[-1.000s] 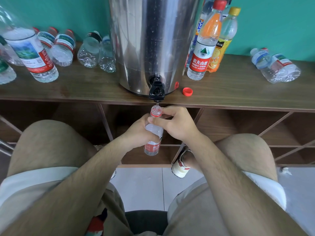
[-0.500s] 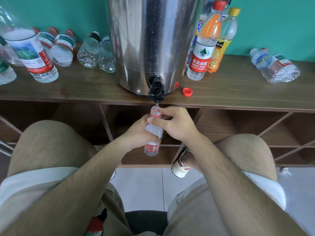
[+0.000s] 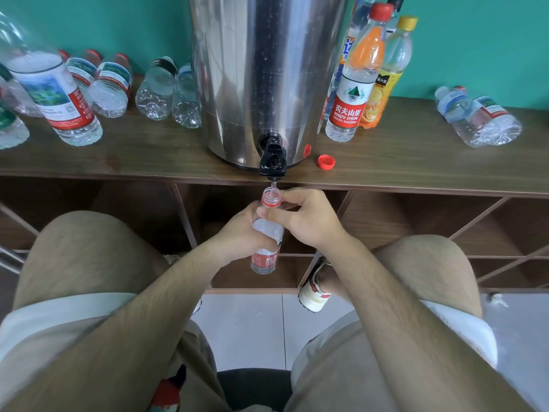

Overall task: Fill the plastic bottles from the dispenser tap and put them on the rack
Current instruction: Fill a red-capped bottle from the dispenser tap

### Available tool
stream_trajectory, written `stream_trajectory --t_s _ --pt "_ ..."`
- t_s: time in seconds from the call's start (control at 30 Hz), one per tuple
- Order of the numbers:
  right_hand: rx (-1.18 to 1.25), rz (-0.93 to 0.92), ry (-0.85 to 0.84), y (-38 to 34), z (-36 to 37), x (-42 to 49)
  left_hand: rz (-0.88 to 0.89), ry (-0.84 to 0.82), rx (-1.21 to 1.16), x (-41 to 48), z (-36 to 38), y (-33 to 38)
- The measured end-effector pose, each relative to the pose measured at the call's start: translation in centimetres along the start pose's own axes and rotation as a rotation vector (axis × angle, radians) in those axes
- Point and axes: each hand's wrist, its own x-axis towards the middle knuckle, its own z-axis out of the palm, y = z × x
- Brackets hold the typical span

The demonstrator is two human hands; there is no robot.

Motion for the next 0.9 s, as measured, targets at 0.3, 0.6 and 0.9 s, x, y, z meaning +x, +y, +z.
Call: stream_trajectory --t_s 0.3,0.6,0.9 --pt "-0.037 0.002 -0.006 0.01 0.05 0.08 0.006 -0.004 0.002 0.09 0.01 -0.14" --pt "-0.057 -0.007 0.000 -0.05 0.02 0.08 0.009 -0.014 -0.021 0.23 -0.04 -0.39" --pt "-0.051 0.009 0.001 -0.12 0.05 0.08 0.015 -0.004 0.009 0.42 -0.08 -0.53"
